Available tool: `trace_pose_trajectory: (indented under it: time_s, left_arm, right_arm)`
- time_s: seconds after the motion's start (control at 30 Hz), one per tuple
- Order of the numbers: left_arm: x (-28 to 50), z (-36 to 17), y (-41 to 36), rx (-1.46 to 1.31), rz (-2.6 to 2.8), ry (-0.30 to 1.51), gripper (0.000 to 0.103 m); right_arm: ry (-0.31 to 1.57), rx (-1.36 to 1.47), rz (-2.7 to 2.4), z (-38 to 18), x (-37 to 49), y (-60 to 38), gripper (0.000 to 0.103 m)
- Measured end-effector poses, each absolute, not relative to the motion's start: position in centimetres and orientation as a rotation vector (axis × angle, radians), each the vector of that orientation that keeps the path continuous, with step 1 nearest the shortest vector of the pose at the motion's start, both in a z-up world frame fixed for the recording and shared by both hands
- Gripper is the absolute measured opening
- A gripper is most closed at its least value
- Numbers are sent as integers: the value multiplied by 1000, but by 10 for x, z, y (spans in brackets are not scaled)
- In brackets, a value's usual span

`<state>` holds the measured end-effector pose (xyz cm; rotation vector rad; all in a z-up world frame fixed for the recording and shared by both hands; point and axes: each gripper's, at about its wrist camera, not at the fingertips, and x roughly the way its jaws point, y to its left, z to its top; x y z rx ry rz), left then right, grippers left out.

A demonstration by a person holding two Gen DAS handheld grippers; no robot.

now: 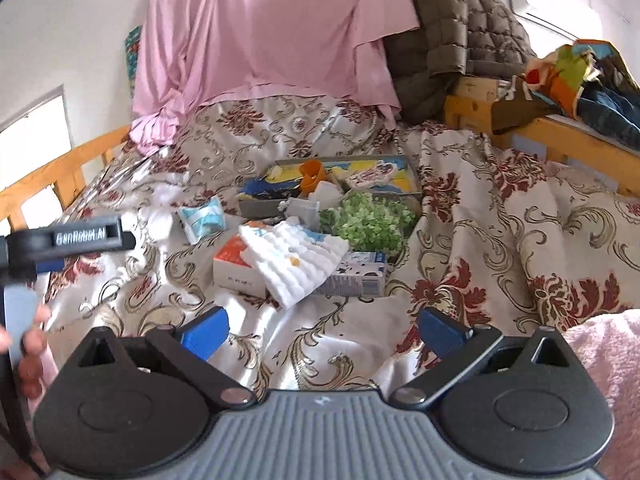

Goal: Organize soft objects
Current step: 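Withdraw both tools from the tray back toward the pile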

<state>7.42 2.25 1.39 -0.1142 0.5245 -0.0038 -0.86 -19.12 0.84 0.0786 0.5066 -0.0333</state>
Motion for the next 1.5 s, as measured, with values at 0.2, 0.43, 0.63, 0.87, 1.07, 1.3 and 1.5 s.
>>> trace_pose_trajectory:
  time_s: [0.2, 0.43, 0.63, 0.87, 1.07, 1.3, 1.5]
  left_arm:
    - [75, 24, 33, -134, 103, 500, 102]
    - [82, 22, 32, -108, 171, 499, 102]
    - [93, 19, 29, -102, 189, 498, 102]
    - [113, 18, 15, -122, 167, 504, 102]
    - [141, 22, -18, -98, 104, 501, 102]
    - [176, 33, -68, -57, -25, 508, 102]
    - [195, 30, -97, 13, -139, 496, 102]
  right_arm:
    - [441, 18, 89, 14, -15, -172, 103]
    - [380, 20, 114, 30, -8, -169, 103]
    - [368, 63, 56, 44, 12, -194, 103]
    - [388, 146, -25, 57, 32, -235, 103]
    - [394, 268, -113, 62, 41, -280, 103]
    - [414, 332, -214, 60, 58, -315, 103]
    - [490, 380, -180, 44, 78, -326, 103]
